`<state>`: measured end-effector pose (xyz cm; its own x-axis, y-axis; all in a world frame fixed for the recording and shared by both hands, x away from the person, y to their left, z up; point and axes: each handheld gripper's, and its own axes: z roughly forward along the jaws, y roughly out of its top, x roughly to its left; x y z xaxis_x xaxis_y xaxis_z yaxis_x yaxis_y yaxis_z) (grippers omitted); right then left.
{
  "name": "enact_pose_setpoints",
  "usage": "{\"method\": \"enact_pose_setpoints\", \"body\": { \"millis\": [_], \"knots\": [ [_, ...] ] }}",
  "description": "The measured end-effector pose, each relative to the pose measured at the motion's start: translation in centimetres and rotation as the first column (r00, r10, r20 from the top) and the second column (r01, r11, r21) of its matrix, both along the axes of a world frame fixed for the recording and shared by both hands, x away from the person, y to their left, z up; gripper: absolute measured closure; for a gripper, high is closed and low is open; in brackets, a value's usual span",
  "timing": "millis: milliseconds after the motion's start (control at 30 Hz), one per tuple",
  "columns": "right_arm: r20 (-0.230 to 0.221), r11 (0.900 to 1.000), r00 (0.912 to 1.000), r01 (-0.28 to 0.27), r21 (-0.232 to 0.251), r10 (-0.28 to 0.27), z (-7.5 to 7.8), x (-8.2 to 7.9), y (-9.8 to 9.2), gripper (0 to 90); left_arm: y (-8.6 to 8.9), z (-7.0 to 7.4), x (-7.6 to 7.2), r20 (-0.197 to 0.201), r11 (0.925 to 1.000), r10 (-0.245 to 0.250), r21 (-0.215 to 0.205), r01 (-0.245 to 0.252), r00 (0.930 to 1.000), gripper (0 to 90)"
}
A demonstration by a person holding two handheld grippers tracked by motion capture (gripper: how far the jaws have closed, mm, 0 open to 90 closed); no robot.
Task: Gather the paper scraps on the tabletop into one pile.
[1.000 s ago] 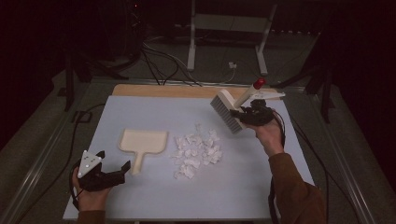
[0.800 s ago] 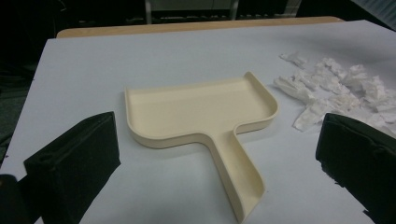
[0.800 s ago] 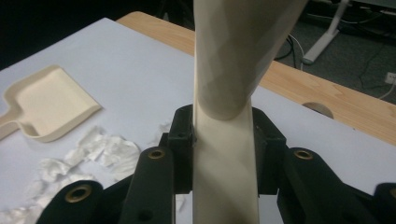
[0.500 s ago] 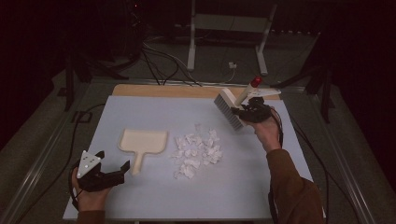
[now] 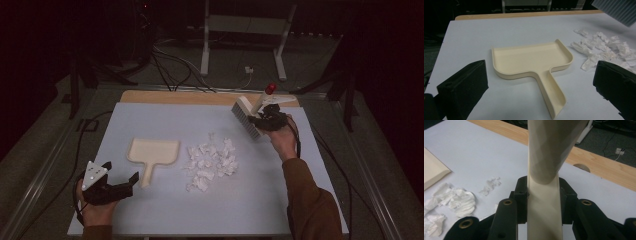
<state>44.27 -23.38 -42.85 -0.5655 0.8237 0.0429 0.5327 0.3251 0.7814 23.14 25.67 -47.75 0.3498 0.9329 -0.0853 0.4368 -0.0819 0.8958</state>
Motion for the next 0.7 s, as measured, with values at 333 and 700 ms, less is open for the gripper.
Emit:
{"method": "enact_pose_setpoints", "body": {
  "millis": [333, 700],
  "knots": [
    [-0.014, 0.998, 0.9998, 0.015, -0.067, -0.016, -1.2, 0.6, 0.5, 67.3, 0.5, -0.1, 0.2, -0.009, 0.9993, -0.012, -0.037, 0.011, 0.9999, 0.5],
    [-0.016, 0.986, 0.9992, 0.035, -0.162, -0.038, -2.5, 0.9, 1.9, 67.3, 0.7, -0.2, 0.3, -0.016, 0.9982, -0.007, -0.060, 0.006, 0.9998, 0.4]
  ]
}}
